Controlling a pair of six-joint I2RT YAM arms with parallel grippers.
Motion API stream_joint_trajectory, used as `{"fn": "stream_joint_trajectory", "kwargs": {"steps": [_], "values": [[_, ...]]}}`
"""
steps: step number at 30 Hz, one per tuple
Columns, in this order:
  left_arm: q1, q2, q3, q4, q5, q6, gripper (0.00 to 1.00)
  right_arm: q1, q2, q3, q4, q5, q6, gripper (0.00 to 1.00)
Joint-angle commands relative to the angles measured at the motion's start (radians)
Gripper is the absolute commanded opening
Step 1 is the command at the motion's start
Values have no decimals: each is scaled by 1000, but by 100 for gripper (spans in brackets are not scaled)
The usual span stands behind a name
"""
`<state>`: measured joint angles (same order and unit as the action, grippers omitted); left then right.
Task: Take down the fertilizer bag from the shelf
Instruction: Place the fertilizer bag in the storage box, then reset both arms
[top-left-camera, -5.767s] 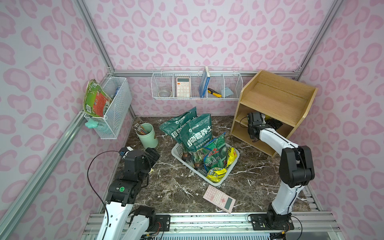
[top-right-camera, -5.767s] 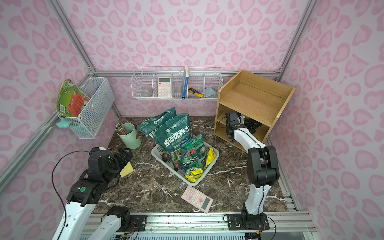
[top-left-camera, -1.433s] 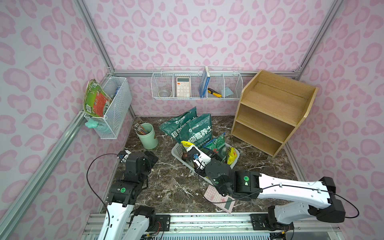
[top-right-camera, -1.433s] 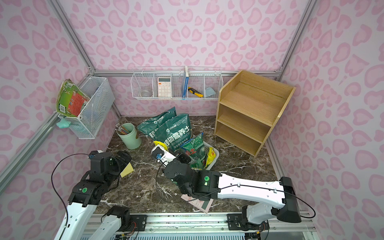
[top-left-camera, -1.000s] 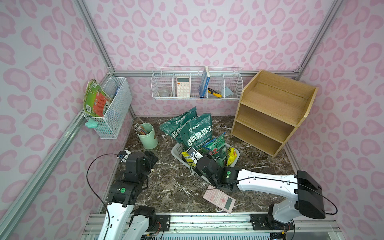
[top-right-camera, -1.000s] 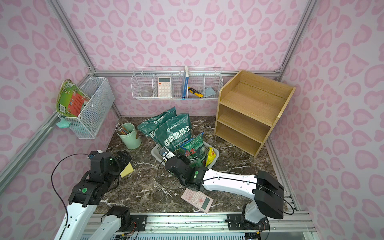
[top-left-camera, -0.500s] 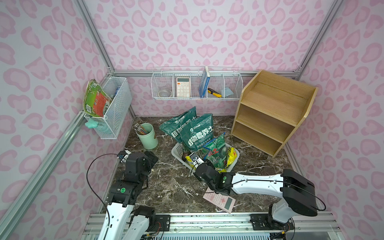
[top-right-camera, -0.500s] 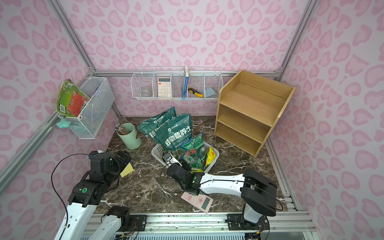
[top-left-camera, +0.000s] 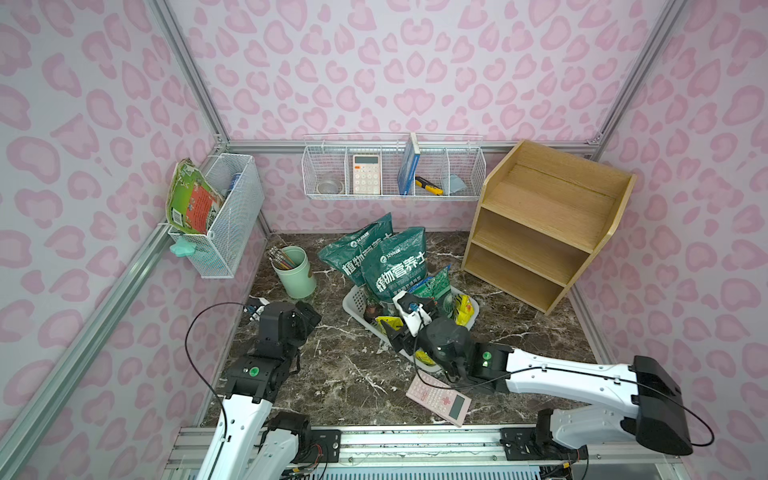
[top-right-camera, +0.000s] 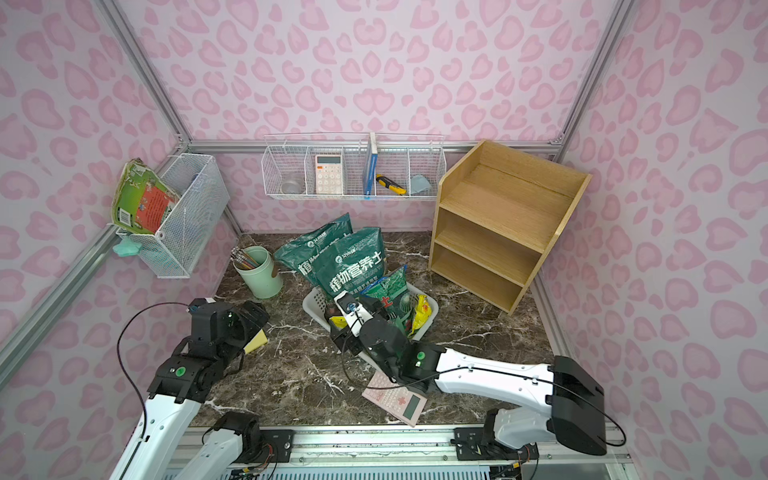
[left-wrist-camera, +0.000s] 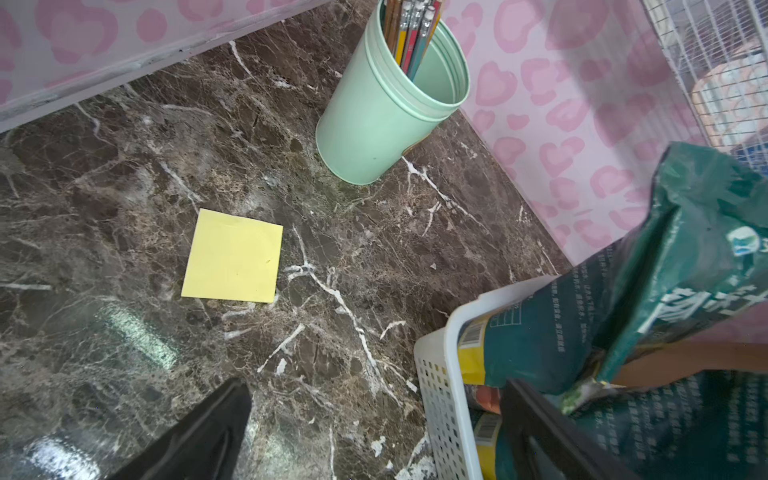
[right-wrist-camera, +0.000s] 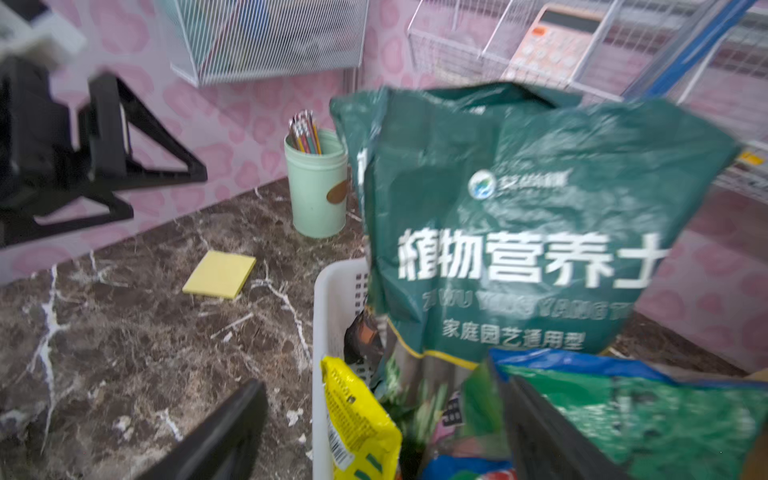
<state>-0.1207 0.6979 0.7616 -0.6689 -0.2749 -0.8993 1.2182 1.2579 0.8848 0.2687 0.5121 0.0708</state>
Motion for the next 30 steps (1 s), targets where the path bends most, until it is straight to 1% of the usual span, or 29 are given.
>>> {"fn": "stream_joint_trajectory", "kwargs": {"steps": [1, 2, 3, 4, 5, 6, 7, 8, 9, 10, 11, 13, 14, 15, 16, 17, 18, 19, 20, 21, 22, 24, 25, 27, 28, 29, 30], "values": [[1, 15, -69, 23, -212, -99, 98, -40, -138, -83, 157, 122, -83, 99], [4, 23, -97, 47, -231, -109, 97, -66, -193, -130, 188, 139, -99, 99], [7, 32, -128, 96, -224, -97, 93, -112, -255, -191, 219, 152, -104, 99], [9, 44, -159, 170, -208, -54, 85, -179, -315, -258, 255, 148, -95, 99], [9, 56, -177, 227, -197, -22, 86, -254, -363, -317, 279, 131, -80, 99], [9, 74, -193, 266, -206, -6, 99, -343, -418, -375, 276, 93, -57, 99], [9, 96, -203, 292, -242, 4, 99, -456, -467, -438, 290, 48, -59, 99], [9, 119, -208, 308, -287, 9, 99, -540, -508, -499, 318, 0, -86, 99], [9, 152, -212, 333, -341, 25, 99, -637, -551, -574, 364, -59, -139, 99], [9, 190, -214, 376, -392, 67, 99, -739, -588, -638, 412, -69, -128, 99], [10, 230, -218, 417, -428, 108, 99, -822, -616, -674, 438, -75, -52, 99], [11, 344, -219, 525, -535, 201, 97, -1016, -671, -741, 445, -290, -7, 99], [21, 394, -199, 518, -575, 192, 96, -1077, -674, -783, 494, -315, 32, 99], [41, 438, -141, 445, -540, 168, 96, -1135, -663, -826, 555, -323, 63, 99], [50, 468, -121, 476, -498, 208, 94, -1186, -645, -847, 565, -348, 68, 99], [55, 479, -126, 537, -440, 278, 91, -1218, -619, -861, 570, -357, 74, 99], [57, 471, -153, 626, -372, 370, 90, -1239, -576, -874, 592, -358, 75, 99], [62, 445, -196, 728, -298, 449, 95, -1247, -513, -886, 625, -351, 69, 99], [67, 416, -239, 821, -244, 500, 99, -1249, -447, -892, 680, -349, 58, 99], [73, 385, -290, 914, -208, 552, 99, -1249, -365, -884, 719, -366, 43, 99], [75, 372, -366, 1043, -196, 599, 100, -1250, -281, -864, 741, -397, 19, 99], [99, 418, -478, 1305, -185, 642, 99, -1249, -126, -818, 784, -417, 20, 99], [126, 468, -481, 1339, -180, 645, 99, -1247, -70, -794, 812, -422, 17, 99], [186, 576, -421, 1311, -196, 603, 99, -1248, -42, -744, 763, -437, 19, 99], [211, 603, -379, 1256, -161, 596, 99, -1247, -23, -769, 856, -412, 24, 99], [239, 617, -348, 1219, -62, 611, 99, -1247, -5, -800, 948, -370, 45, 99], [253, 637, -359, 1286, 23, 659, 99, -1257, 9, -825, 1021, -338, 61, 99]]}}
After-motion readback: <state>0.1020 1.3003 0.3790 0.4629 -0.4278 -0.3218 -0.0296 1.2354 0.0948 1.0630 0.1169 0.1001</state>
